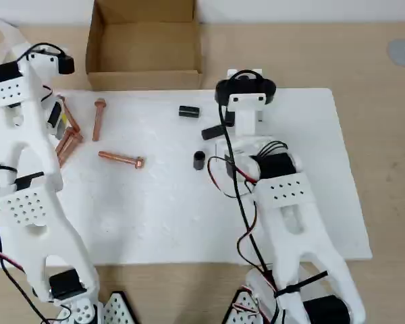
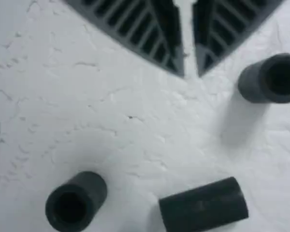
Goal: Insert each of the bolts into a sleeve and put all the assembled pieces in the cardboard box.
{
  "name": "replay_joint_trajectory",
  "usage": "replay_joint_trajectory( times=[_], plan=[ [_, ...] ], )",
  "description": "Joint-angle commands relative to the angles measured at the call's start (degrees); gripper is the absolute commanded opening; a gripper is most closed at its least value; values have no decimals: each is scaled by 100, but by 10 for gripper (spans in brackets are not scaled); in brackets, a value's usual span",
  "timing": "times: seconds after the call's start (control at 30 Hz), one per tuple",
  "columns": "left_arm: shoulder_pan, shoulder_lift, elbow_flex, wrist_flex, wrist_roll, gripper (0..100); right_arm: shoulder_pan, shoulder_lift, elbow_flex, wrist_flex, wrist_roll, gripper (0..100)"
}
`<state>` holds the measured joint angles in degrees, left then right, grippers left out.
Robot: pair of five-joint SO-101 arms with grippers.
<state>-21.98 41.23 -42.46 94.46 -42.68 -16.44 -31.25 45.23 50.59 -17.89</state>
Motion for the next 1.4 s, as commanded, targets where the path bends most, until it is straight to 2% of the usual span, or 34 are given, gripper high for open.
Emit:
replay_joint_trajectory(
  times=[0.0,0.6,0.63,0.7,0.87,1.1,1.23,1.37],
  plan=[
    [176,-338,220,-237,-53,106,-57,4,-4,-114,-18,12],
    [290,-330,1881,-1820,-26,102,-75,4,4,-79,-26,12],
    [281,-330,1978,-1881,-18,96,-75,4,4,-79,-26,12],
    [281,-330,2066,-1925,-9,12,-75,4,4,-70,-26,12],
    [255,-400,2057,-1881,237,9,-189,4,136,-70,-53,12],
    [281,-1297,782,-466,580,12,-716,4,145,-79,-62,12],
    [299,-2053,0,273,835,12,-778,13,-207,-70,35,13],
    [281,-2826,-211,554,1459,12,-743,13,-611,-105,993,87]
  ],
)
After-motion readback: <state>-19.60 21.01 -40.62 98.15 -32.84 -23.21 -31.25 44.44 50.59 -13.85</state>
